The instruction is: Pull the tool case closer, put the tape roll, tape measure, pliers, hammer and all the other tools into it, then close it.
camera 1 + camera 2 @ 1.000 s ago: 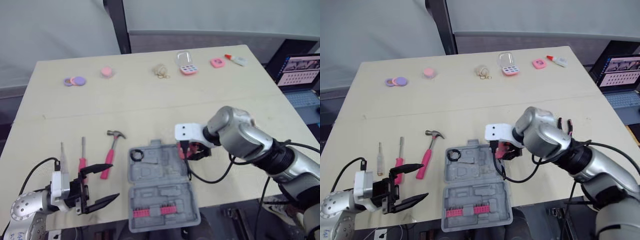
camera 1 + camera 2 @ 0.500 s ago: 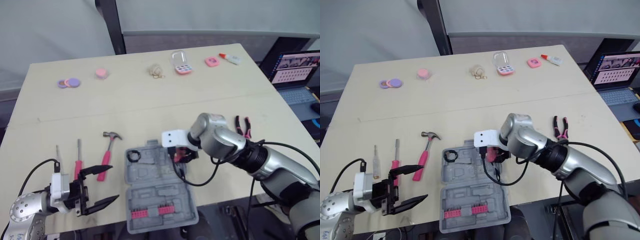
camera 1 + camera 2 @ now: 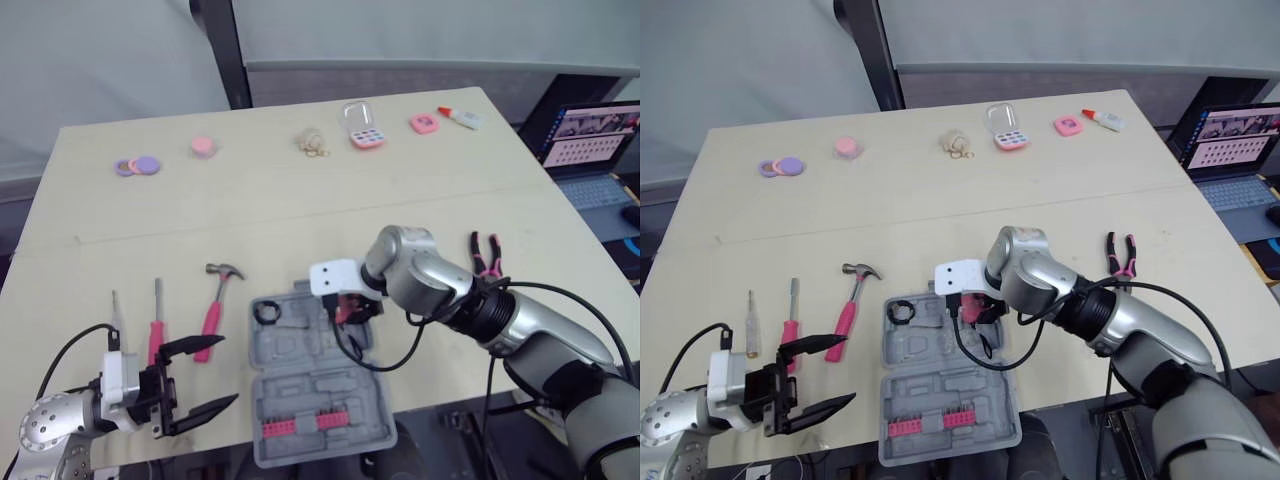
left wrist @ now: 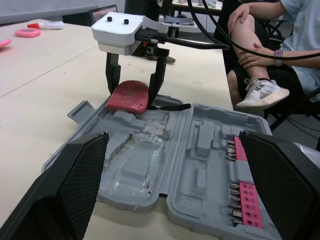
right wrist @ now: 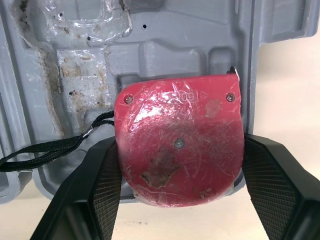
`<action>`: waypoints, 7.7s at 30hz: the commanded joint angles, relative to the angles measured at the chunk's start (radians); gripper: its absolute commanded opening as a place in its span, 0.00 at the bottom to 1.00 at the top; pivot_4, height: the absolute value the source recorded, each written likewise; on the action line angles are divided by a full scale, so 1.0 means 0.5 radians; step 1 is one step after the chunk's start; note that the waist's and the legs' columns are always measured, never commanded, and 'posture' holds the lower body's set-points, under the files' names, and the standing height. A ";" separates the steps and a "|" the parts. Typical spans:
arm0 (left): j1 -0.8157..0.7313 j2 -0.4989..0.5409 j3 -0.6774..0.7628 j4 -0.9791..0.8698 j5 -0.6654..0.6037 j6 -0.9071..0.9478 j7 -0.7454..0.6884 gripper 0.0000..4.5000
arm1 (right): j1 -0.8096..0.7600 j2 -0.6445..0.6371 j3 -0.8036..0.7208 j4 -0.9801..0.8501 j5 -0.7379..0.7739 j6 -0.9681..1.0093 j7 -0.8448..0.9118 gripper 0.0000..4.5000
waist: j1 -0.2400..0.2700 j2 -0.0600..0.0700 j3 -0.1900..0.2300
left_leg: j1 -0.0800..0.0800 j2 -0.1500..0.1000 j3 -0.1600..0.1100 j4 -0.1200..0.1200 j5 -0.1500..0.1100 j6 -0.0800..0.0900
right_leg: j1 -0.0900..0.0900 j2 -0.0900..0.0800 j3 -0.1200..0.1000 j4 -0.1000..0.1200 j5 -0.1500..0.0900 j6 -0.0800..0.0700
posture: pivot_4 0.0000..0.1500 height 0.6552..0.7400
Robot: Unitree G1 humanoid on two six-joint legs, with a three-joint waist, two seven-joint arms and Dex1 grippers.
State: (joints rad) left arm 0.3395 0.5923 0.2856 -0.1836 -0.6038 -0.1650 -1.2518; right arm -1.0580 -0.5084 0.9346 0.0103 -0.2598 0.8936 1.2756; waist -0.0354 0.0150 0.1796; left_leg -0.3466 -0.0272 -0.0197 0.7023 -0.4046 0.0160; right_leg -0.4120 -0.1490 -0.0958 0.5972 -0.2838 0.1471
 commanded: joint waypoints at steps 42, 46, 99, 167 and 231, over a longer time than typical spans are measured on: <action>-0.049 0.058 0.035 -0.165 -0.052 0.143 0.069 1.00 | 0.863 -0.003 -1.370 0.092 0.840 -0.887 -0.261 0.71 | 0.015 -0.002 -0.001 | 0.004 0.002 0.003 0.001 0.000 0.000 | 0.005 -0.002 -0.014 0.001 0.000 -0.001 | 1.00 1.00; -0.019 0.066 0.058 -0.185 -0.057 0.147 0.070 1.00 | 0.898 0.011 -1.374 0.129 0.851 -0.973 -0.266 0.44 | 0.010 -0.002 -0.001 | 0.004 0.003 0.004 0.000 0.000 0.000 | 0.005 -0.001 -0.015 0.001 0.000 -0.001 | 1.00 1.00; -0.018 0.098 0.074 -0.289 -0.048 0.259 0.105 1.00 | 1.064 0.155 -1.301 0.813 0.702 -1.613 -0.354 0.44 | 0.009 -0.003 -0.002 | 0.022 0.010 0.005 -0.004 0.000 0.000 | 0.022 -0.001 -0.016 -0.001 -0.001 -0.003 | 1.00 1.00; 0.596 -0.157 0.333 -0.257 -0.078 0.109 0.162 1.00 | 3.378 -0.200 -2.687 -1.690 1.486 -0.365 -0.970 0.44 | 0.121 -0.006 -0.023 | 0.030 0.013 0.005 -0.005 -0.009 0.005 | 0.038 -0.001 -0.014 -0.024 0.000 -0.004 | 1.00 1.00; -0.106 -0.117 -0.212 -0.487 0.018 0.190 0.354 1.00 | 1.355 0.070 -2.525 0.217 0.985 0.155 -2.298 0.97 | 0.063 0.008 -0.026 | 0.028 0.009 0.006 -0.002 -0.008 0.003 | 0.035 0.003 -0.017 -0.012 0.000 -0.004 | 1.00 1.00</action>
State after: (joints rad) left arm 0.2816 0.5309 0.1779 -0.3872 -0.5959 -0.0535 -1.0782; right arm -0.3817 -0.4793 -0.3237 0.1082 0.2440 0.9703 0.1413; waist -0.0041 0.0190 0.1664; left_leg -0.3326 -0.0225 -0.0166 0.7013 -0.4084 0.0174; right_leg -0.3944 -0.1474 -0.1041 0.5911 -0.2836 0.1449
